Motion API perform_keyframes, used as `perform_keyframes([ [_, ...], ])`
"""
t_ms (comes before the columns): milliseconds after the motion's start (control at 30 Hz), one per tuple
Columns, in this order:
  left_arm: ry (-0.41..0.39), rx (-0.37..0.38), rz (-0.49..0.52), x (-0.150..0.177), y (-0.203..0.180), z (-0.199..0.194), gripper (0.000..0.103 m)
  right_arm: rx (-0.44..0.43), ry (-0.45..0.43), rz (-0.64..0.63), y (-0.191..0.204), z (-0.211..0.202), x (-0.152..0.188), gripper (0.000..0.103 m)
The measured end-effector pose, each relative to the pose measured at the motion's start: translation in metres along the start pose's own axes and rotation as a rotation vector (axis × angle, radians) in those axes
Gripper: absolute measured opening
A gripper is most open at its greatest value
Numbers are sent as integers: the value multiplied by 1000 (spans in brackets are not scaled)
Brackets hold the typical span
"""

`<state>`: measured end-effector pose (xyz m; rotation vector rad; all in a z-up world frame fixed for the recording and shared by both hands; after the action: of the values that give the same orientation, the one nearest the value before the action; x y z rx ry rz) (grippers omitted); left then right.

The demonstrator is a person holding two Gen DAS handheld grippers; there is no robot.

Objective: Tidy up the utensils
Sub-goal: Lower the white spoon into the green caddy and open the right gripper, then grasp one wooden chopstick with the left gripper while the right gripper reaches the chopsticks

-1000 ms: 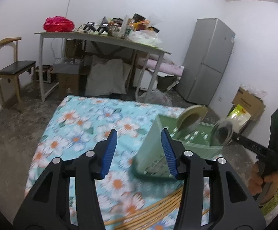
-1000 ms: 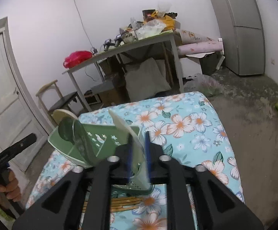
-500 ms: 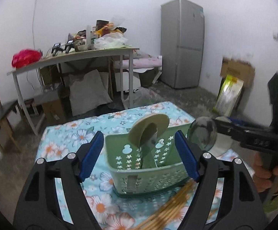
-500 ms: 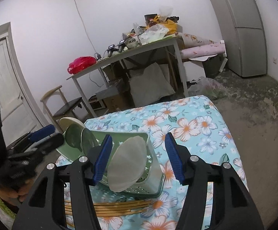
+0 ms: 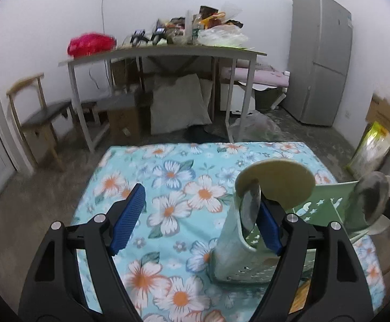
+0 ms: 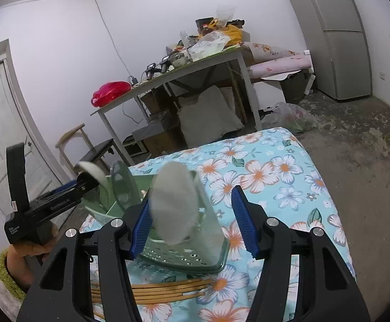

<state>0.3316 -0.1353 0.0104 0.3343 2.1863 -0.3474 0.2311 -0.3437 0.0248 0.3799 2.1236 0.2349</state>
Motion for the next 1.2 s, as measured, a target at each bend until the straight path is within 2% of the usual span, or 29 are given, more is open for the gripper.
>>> perform_keyframes([
  [333,-62,68,34,2,-10,-29,74,4,-11,31,-8,-10,-1,56],
  [533,-86,100,16,3,-9,-50,74,-8,-38,61,-10,-24,-7,56],
  [700,-149,121,9,1,-6,-79,74,-4,-74,62,-10,-43,-11,60],
  [867,-179,136,-9,9,3,-105,74,3,-98,57,-9,-66,-7,65],
  [1000,-156,146,-16,29,10,-117,74,1,-34,45,-1,-75,24,66],
  [1100,-97,186,-16,57,7,-119,74,6,44,38,3,-75,58,66],
  [1200,-10,237,30,94,-8,-114,74,22,152,69,-1,-67,101,66],
])
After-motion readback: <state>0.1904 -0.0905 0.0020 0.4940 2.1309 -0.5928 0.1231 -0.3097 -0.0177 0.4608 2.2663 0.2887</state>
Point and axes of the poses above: each gripper's, at about its wrist camera, not at the fingertips, and z roughly the way its jaws point, y to its left, x to its underside, the point moved 10 cm from there along z, roughly the way its jaws point, and after that the axes turned 6 degrees about x, right-handed, at the moved point
